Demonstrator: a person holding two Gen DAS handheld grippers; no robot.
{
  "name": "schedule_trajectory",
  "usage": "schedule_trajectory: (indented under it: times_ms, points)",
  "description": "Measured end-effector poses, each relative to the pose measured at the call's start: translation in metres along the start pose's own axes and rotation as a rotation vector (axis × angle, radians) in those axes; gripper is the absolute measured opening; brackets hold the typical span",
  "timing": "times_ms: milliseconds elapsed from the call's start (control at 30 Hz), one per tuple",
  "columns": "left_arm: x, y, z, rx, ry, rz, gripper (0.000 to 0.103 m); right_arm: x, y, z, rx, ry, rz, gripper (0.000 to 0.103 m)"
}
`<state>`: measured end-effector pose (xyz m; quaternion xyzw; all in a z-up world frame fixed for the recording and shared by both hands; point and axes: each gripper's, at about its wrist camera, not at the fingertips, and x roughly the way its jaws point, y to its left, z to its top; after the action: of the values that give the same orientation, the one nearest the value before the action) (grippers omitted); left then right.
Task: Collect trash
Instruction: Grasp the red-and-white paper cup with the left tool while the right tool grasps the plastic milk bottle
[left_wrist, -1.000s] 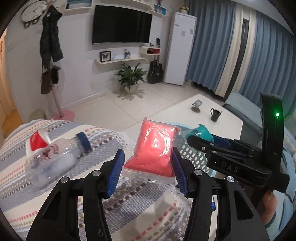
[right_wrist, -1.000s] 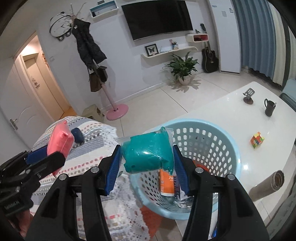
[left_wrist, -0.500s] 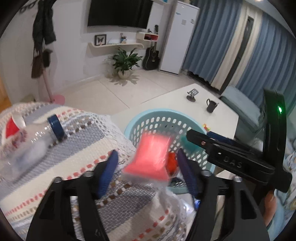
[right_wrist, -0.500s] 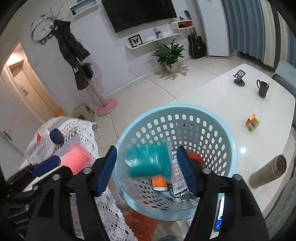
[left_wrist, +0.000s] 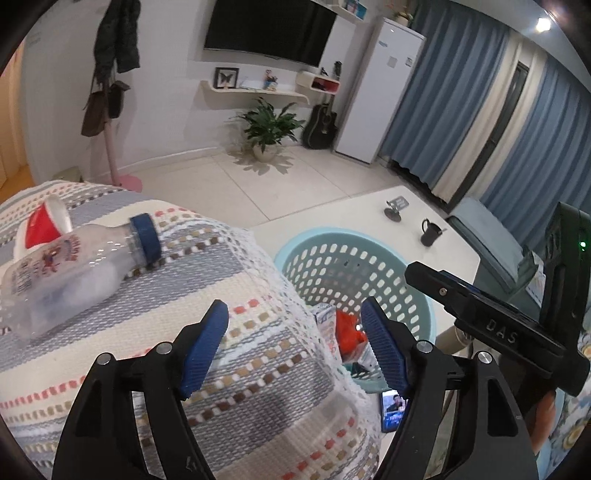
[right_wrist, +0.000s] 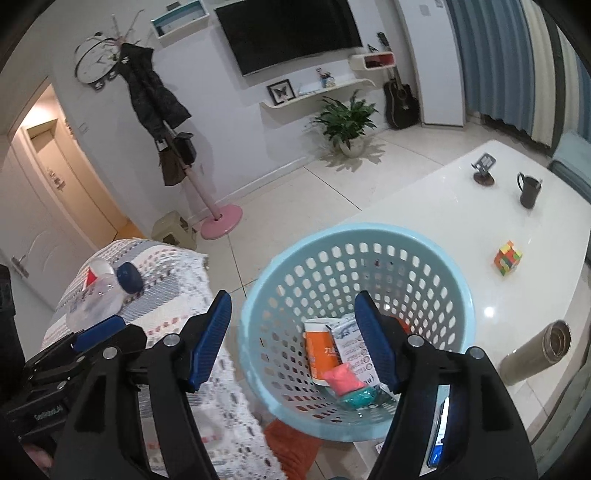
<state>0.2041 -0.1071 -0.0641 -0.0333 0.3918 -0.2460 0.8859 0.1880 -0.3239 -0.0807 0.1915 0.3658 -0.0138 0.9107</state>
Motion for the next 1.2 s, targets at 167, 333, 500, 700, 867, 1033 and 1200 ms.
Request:
schedule_trajectory:
  times_ms: [167,333,500,700,867,1033,1200]
  points:
    - [-0.025,0.012,0.003,-0.02,-0.056,0.026,0.073,-0.011,0.028,0.003,-0.061,-0.033,0.029,0.065]
    - [-0.059,0.04,0.011,-0.056,-0.133,0.09,0.073,-0.015,0.067,0.004,-0.13,-0.04,0.069,0.065]
    - [-0.094,0.087,0.021,-0.117,-0.189,0.168,0.073,-0.01,0.109,0.002,-0.208,-0.039,0.112,0.065]
    - [-0.107,0.16,0.039,-0.206,-0.143,0.217,0.076,0.002,0.154,-0.002,-0.269,-0.008,0.157,0.065]
    - [-0.075,0.201,0.05,-0.27,-0.025,0.128,0.08,0.013,0.177,-0.007,-0.297,0.024,0.172,0.065]
    - [-0.032,0.226,0.062,-0.338,0.071,0.108,0.08,0.027,0.19,-0.011,-0.301,0.088,0.203,0.065]
    - [-0.003,0.244,0.07,-0.382,0.142,0.113,0.081,0.034,0.19,-0.011,-0.306,0.105,0.194,0.065]
